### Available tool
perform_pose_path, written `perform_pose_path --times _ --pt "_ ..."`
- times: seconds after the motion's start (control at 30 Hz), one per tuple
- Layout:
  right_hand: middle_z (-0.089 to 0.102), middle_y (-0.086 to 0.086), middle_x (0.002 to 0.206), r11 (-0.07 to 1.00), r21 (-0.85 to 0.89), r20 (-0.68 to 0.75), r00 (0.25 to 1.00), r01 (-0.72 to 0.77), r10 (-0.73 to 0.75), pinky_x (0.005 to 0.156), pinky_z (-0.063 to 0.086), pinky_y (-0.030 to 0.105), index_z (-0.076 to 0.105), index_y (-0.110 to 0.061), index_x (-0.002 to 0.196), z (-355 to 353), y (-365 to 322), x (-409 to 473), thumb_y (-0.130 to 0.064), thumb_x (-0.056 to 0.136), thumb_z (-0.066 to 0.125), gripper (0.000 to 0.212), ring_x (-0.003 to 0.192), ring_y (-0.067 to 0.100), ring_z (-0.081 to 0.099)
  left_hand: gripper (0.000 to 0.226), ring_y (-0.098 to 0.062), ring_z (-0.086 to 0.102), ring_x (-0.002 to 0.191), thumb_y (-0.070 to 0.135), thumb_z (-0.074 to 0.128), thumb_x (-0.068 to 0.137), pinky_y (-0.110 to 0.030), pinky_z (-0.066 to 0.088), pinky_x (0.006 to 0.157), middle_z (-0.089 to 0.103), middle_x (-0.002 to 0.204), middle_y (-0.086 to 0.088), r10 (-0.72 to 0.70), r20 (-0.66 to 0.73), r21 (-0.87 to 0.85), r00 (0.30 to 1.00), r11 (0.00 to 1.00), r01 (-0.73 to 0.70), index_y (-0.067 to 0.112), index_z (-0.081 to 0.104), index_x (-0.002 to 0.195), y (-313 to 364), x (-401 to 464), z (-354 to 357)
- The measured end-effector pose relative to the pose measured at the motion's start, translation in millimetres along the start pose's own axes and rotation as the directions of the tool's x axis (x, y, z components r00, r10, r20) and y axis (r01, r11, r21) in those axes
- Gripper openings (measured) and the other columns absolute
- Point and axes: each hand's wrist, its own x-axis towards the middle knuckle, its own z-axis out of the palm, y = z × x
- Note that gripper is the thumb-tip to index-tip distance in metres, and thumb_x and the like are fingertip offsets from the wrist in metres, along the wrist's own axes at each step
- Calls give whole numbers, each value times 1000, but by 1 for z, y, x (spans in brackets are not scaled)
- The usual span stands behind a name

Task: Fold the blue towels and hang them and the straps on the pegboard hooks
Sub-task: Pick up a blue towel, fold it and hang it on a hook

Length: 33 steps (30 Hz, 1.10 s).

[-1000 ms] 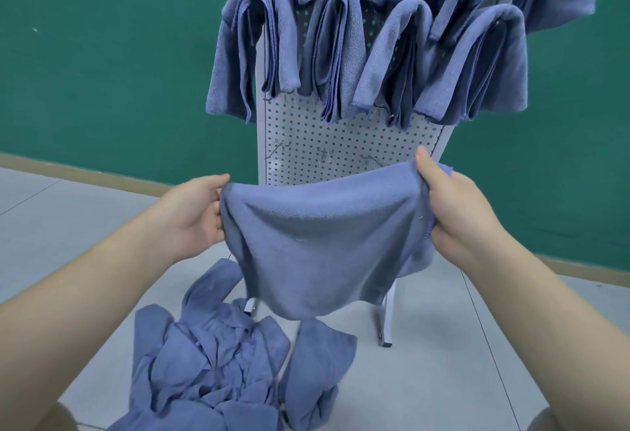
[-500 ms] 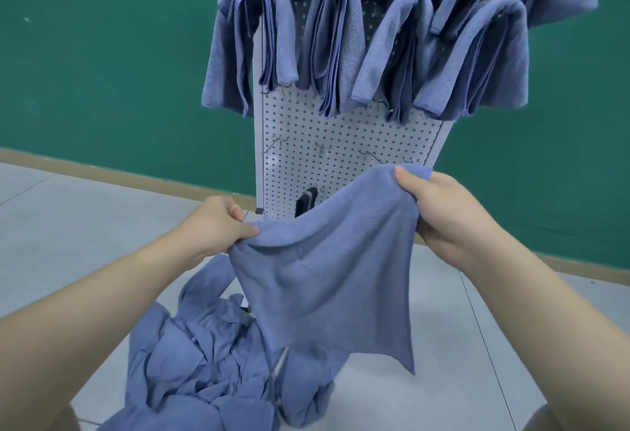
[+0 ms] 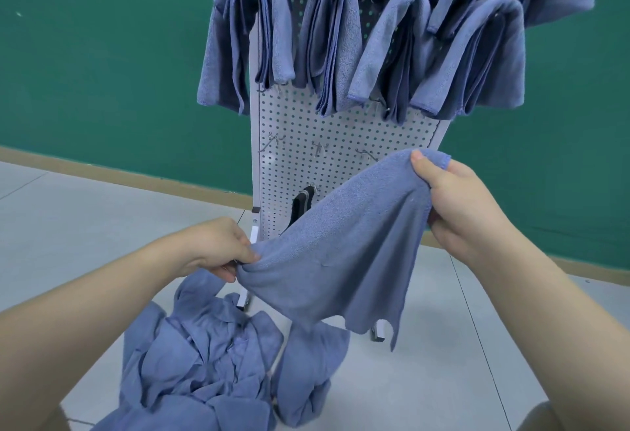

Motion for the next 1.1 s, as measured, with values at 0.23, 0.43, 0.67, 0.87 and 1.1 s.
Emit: perform_pose_path --times 0.23,0.43,0.67,0.87,1.1 --pt "79 3 109 1000 24 -12 1000 -15 15 85 60 43 69 -14 120 -11 -4 0 -33 107 55 28 101 23 76 39 -11 56 53 -3 68 94 -21 58 62 56 57 -2 191 -100 -274 976 938 -212 10 49 63 7 0 0" --pt "79 3 109 1000 -5 -16 1000 4 -4 78 59 37 70 -13 119 -17 -3 0 -31 108 54 28 100 21 76 12 -19 63 65 -3 71 92 -27 63 65 63 75 -13 122 -18 -298 992 947 -122 3 61 88 4 1 0" --pt "80 5 104 998 -53 17 999 39 -38 74 57 33 71 -9 113 -11 1 -4 -28 108 54 26 91 18 77 38 -22 65 55 21 72 95 -30 58 65 62 52 -4 34 0 146 999 989 -34 10 58 61 0 3 6" --pt "80 3 102 999 -7 -13 999 34 -34 71 58 32 72 -13 113 -22 -5 0 -29 107 55 24 89 17 77 28 -18 74 70 29 67 99 -29 60 75 78 85 -16 89 -45 -310 995 946 -98 5 75 88 8 -2 5" --pt "77 3 91 999 -47 -20 1000 20 -21 73 53 32 74 -13 97 -31 -4 2 -36 103 62 27 77 17 68 30 -21 69 105 12 52 101 -30 57 84 72 127 -15 331 -74 -784 941 564 -260 10 69 126 20 -5 -11"
